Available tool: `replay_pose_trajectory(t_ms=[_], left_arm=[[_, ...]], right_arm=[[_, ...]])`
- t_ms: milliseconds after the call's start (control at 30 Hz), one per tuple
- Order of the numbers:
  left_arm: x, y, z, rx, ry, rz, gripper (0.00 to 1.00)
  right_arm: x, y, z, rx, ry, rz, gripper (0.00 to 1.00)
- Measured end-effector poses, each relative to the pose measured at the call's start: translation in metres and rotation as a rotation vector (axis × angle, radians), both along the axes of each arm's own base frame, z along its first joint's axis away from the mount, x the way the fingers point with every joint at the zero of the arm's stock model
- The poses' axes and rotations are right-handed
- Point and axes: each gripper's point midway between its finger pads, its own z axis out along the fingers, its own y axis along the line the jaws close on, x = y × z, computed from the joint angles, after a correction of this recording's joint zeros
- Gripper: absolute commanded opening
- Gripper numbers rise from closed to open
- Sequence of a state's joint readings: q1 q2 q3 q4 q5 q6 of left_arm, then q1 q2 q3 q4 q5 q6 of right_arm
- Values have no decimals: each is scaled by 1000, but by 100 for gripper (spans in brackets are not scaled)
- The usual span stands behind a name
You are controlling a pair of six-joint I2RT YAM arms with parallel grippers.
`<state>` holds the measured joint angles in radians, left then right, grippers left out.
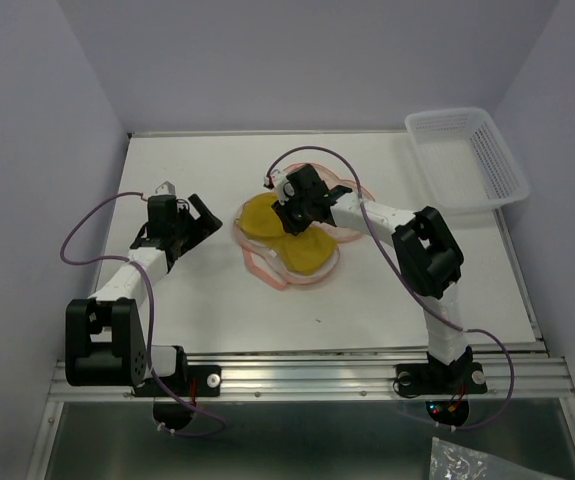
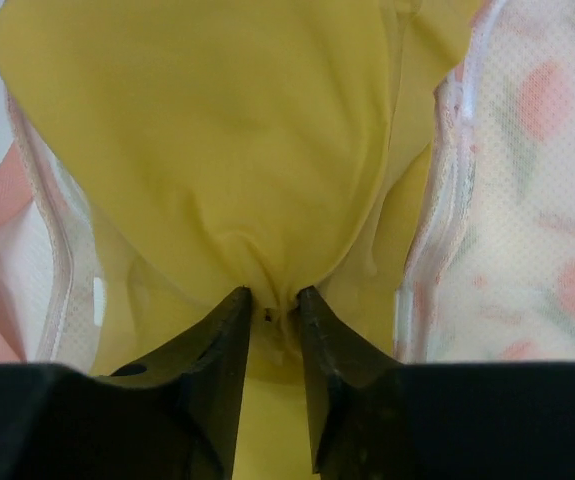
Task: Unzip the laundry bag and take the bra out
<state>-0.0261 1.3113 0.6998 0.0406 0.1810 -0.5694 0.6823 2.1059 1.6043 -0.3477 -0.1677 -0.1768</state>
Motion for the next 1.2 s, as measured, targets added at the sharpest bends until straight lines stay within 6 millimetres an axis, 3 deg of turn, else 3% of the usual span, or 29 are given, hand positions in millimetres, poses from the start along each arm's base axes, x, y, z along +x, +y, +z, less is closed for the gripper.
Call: replay_pose_trajectory(t_ms=[167,367,500,567,667,733,833,867,933,1033,1133,1200], left_arm=[[0,0,0,0,-1,0,99],[0,0,0,1,-2,1,99],[0,1,0,3,-2,4,99],[1,1,0,4,-2,5,99],[1,2,0,5,-2,12,99],[1,2,0,7,-3,15,99],[2,4,0,11,-3,21,99],[2,4,-1,12,-1,23,99],[3,5,-2,14,2,27,99],[5,6,-7,17,18,31,99],[7,6,-10,18,28,32,99],[9,6,-11,18,34,32,99]], right_arm=[[-2,3,0,16,17,-2,1],[-2,3,0,23,18,-10,1],[-5,-1,12,43,-9,-20,1],[-4,-5,30,54,-43,-39,1],[5,-11,73,90,-148,-85,1],[14,-21,116,118,-257,-140,1],[24,-37,163,141,-381,-220,1],[28,-47,181,153,-425,-253,1],[34,-62,199,161,-468,-301,1],[56,-109,219,133,-530,-436,1],[84,-171,235,95,-579,-594,1],[101,-223,247,60,-615,-719,1]])
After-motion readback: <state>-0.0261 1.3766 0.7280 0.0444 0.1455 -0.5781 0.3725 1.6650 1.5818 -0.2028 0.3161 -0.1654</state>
